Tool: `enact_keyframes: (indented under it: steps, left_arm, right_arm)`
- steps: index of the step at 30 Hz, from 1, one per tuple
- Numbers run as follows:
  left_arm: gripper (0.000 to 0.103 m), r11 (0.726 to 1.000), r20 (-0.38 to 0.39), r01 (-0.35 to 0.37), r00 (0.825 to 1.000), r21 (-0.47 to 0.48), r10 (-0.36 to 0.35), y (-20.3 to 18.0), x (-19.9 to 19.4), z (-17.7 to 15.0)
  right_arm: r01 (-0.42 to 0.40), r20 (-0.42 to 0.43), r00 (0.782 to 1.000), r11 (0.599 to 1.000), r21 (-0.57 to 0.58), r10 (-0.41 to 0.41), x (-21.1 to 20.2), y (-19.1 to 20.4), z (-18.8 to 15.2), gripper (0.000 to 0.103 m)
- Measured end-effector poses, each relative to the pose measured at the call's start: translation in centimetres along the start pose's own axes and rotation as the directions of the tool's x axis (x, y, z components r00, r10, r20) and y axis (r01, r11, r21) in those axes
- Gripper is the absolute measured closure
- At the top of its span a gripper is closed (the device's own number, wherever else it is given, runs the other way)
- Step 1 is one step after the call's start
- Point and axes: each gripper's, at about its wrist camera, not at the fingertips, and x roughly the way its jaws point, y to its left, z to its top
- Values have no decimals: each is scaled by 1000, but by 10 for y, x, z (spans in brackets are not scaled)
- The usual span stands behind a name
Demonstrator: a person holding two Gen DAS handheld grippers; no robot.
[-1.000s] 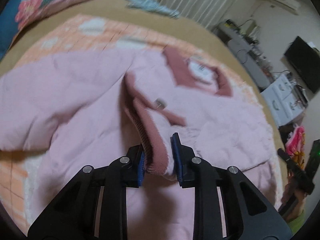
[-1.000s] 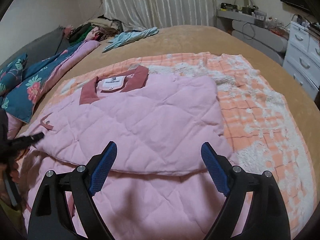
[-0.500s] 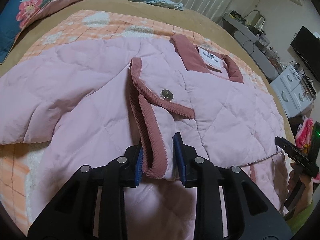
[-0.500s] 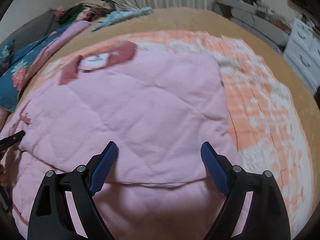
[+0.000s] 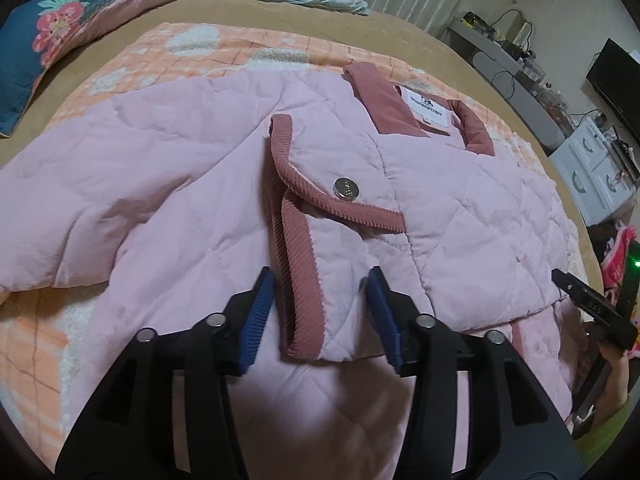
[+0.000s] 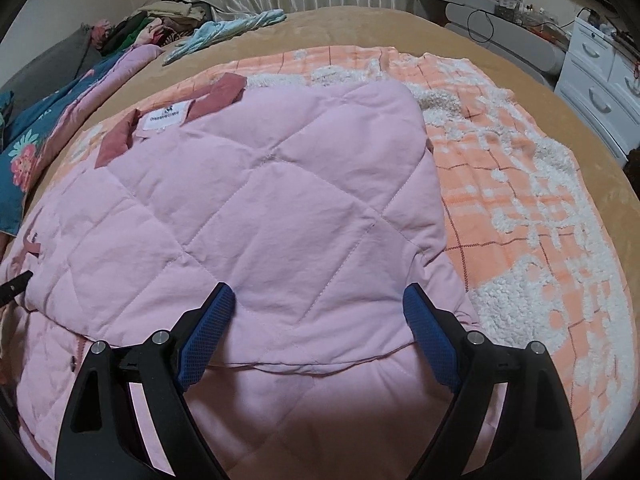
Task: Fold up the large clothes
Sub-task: 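Lay the cuff on the jacket front and open the left tool, then move the left tool across the jacket toward the other sleeve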
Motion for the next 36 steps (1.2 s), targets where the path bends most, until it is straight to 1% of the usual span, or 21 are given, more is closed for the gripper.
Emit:
enact_keyframes:
  steps: [1, 3, 5, 6, 8, 11, 14, 19, 24, 29, 36]
  left_arm:
    - [56, 1000, 0, -1, 1000, -1, 1, 0, -1, 0]
    - [44, 1000, 1, -1, 1000, 0, 1, -1, -4, 1]
    - [37, 1000, 3, -3, 1000, 4, 3, -2, -7, 1]
    - [36, 1000, 5, -5, 1000, 6, 5, -3, -9, 1]
    - [25, 1000, 7, -11, 1000, 5, 11, -5, -14, 1]
    - [9, 999, 20, -33, 999, -4, 33, -6, -21, 2]
    - [9, 1000, 28, -28, 999, -6, 29, -7, -28, 3]
    - [9, 999, 26, -41, 999, -25, 42, -5, -39, 2]
    - [9, 999, 25, -52, 998, -17, 52, -5, -48, 0]
    - [9, 998, 42, -62, 997, -7, 62, -3, -60, -4]
    - [9, 996, 53, -78, 995, -54, 80, 15, -74, -13]
  right_arm:
    - [-3, 3, 1000, 1000, 4, 3, -3, 1, 2, 16]
    - [-16, 11, 1000, 1000, 14, 16, -8, 1, 3, 13]
    - [-35, 21, 999, 999, 30, 35, -13, 1, 5, 11]
    - [-42, 22, 999, 999, 34, 41, -16, 2, 5, 11]
    - [-51, 28, 998, 998, 32, 50, -20, 4, 7, 10]
    - [-58, 42, 998, 998, 24, 57, -27, 7, 8, 6]
    - [-66, 59, 996, 998, 17, 65, -35, 12, 9, 5]
    - [-82, 87, 993, 997, -3, 82, -47, 24, 9, 4]
    - [-96, 111, 989, 995, -25, 98, -60, 36, 7, 4]
    - [-109, 140, 984, 993, -40, 114, -74, 48, 5, 4]
    - [-135, 165, 976, 988, -75, 146, -90, 71, 3, 4]
